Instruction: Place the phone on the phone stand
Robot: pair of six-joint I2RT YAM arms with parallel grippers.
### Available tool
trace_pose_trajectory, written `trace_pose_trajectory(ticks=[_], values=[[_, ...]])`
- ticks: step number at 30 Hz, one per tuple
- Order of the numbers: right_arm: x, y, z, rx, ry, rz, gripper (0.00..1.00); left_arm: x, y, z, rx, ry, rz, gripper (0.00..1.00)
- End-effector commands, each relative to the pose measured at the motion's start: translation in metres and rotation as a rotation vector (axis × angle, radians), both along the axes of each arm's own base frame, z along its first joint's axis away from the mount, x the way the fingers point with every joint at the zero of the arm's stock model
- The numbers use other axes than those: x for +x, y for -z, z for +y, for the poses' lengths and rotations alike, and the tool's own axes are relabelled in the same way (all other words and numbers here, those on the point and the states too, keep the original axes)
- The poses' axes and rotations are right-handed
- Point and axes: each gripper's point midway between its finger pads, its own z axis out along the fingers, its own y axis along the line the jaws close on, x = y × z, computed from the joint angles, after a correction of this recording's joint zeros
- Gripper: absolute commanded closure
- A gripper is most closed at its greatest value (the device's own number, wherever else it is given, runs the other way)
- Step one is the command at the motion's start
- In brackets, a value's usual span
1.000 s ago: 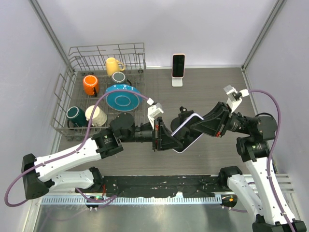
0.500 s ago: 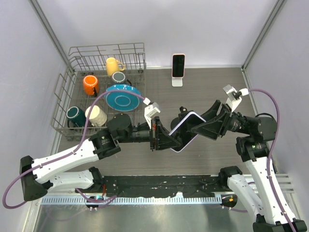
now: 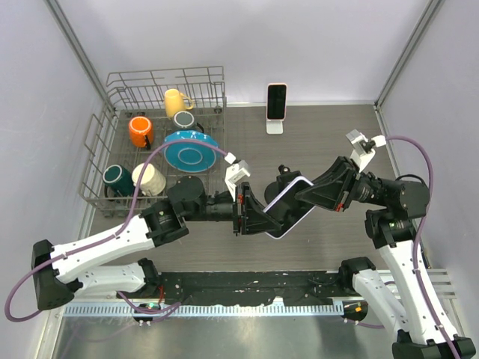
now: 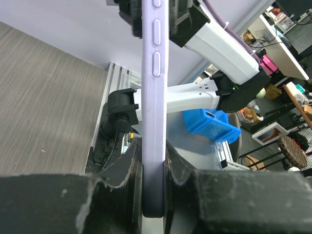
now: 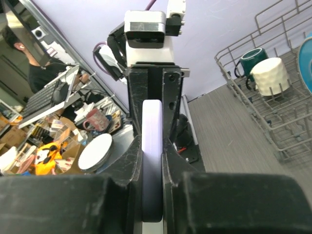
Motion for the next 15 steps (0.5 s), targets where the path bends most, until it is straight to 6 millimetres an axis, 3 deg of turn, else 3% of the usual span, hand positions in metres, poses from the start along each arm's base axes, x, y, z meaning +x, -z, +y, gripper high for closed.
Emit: trace_pose_trajectory(ticks=[1,6,7,8,9,10,11,15], values=[[-0.004,-0.006,0.0,0.007,0.002,-0.061,0.99,0.0,-0.037,0.001,-0.116,0.002,-0.05,1.0],[0.017,-0.006,-0.006,0.002,0.187,-0.091,0.99,0.008,-0.028,0.001,-0.068,-0.043,-0.021,0.99],[0.027,0.007,-0.008,-0.044,0.239,-0.058,0.99,0.018,-0.03,0.002,-0.059,-0.108,-0.02,0.92],[0.029,0.004,-0.011,-0.048,0.278,-0.066,0.99,0.023,-0.024,0.006,-0.024,-0.145,-0.005,0.64],[0.041,0.001,-0.016,-0.037,0.365,-0.062,0.99,0.031,-0.024,0.008,-0.013,-0.199,0.001,0.5],[0.047,0.014,-0.02,-0.081,0.411,-0.015,0.99,0.051,-0.021,0.014,0.008,-0.321,0.02,0.39],[0.053,0.011,-0.026,-0.085,0.478,-0.006,0.99,0.062,-0.005,0.022,0.081,-0.4,0.053,0.28],[0.072,0.019,-0.058,-0.11,0.746,0.046,0.99,0.1,0.011,0.054,0.172,-0.687,0.104,0.22]])
